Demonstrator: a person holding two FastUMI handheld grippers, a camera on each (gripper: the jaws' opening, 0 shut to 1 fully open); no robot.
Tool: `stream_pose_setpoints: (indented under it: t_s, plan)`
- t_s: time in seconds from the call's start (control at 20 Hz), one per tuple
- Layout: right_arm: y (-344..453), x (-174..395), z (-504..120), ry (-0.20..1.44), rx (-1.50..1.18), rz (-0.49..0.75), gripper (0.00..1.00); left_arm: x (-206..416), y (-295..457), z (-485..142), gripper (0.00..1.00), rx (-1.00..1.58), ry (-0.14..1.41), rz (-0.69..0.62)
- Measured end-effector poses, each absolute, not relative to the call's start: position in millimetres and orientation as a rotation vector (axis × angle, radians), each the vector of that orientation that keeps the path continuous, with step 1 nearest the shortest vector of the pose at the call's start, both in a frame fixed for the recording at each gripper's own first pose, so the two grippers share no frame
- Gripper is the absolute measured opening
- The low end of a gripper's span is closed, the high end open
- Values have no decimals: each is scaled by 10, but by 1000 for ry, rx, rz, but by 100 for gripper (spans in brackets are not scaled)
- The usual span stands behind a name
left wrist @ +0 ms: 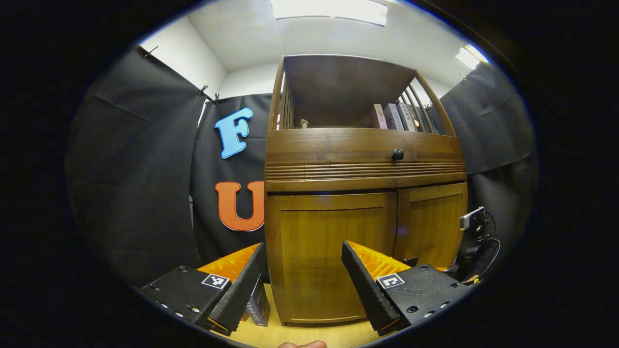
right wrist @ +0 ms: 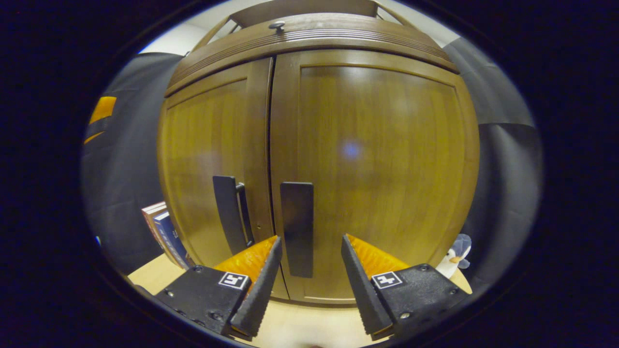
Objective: Open the right door of the double-door shoe cabinet with the right hand, and open the left door with the left hand.
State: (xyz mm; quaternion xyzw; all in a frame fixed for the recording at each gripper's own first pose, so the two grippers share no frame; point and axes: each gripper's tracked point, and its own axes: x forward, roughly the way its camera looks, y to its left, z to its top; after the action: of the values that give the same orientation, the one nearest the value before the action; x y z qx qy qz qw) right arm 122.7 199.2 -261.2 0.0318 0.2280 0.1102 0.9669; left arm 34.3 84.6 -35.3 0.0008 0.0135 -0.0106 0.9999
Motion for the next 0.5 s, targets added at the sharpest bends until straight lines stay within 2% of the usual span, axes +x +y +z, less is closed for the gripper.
stream_pose_setpoints:
  t_s: [0.5]
  plan:
    - [2095,1444,-2752,454,83,187,63,630,569,-333,94,27,15,-141]
